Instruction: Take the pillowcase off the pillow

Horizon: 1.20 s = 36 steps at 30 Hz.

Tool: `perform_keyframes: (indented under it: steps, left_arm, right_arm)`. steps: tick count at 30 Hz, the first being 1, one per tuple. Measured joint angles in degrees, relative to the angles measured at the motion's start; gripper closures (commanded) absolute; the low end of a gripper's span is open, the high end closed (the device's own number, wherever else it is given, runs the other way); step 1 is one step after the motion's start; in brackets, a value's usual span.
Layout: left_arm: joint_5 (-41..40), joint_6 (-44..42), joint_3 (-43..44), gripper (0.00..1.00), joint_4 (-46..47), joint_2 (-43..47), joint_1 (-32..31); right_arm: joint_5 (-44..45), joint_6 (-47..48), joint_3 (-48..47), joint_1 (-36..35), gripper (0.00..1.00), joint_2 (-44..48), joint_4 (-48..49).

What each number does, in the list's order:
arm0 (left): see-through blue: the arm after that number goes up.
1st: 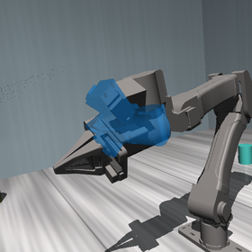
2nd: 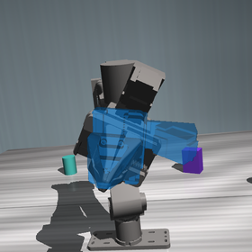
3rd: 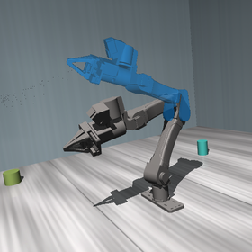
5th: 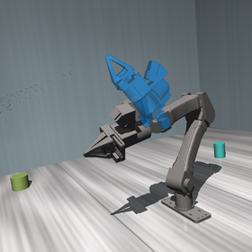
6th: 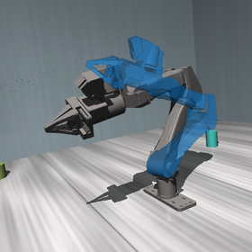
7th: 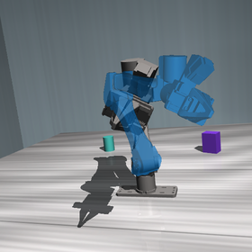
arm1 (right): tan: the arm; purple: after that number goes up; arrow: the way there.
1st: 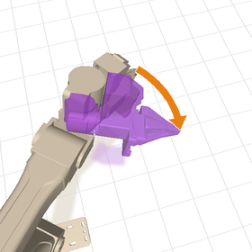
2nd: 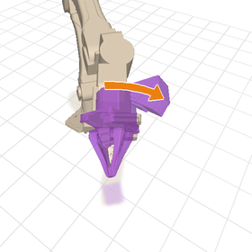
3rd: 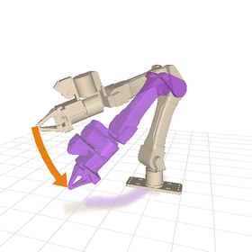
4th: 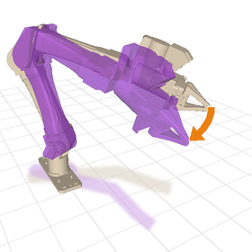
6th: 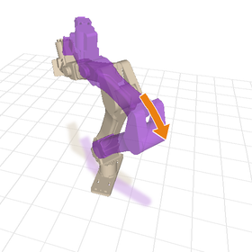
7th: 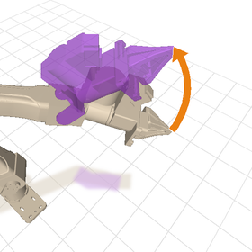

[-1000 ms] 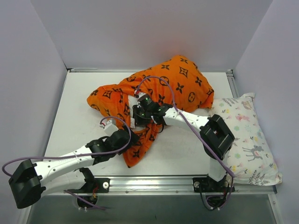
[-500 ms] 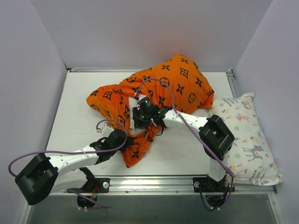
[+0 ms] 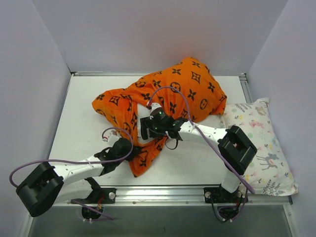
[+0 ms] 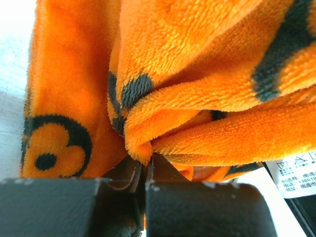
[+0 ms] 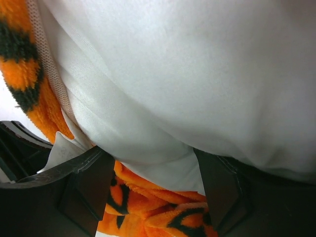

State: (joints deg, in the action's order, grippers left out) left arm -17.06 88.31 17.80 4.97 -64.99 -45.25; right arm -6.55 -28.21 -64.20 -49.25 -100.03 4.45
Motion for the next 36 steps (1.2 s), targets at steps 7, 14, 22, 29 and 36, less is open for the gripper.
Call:
perform_keyframes:
  steps: [7, 14, 22, 29, 36]
  left_arm:
    - [0.61, -1.29, -0.52, 1.0, -0.55, 2.47, 0.09]
    - [0.61, -3.98, -0.5, 1.0, -1.44, 3.78, 0.44]
    - [0.52, -6.32, 0.04, 1.0, -1.29, 3.39, 0.26]
    - [-0.57, -6.45, 1.4, 1.0, 1.97, 1.11, -0.63]
    - [-2.93, -5.11, 2.34, 1.0, 6.69, -1.9, -3.43]
  right_arm:
    - [2.67, 0.76, -3.32, -0.57, 0.35, -2.97, -2.38]
    - [3.04, 1.81, -11.56, -0.83, 0.58, -10.01, -7.06]
    - [-3.08, 1.42, -19.63, 0.85, 1.0, -13.88, -13.64]
    - [-7.89, -1.77, -27.47, 4.22, 1.0, -14.12, -23.08]
    - [-7.54, -2.91, -34.75, 5.81, 1.0, -14.71, -32.22]
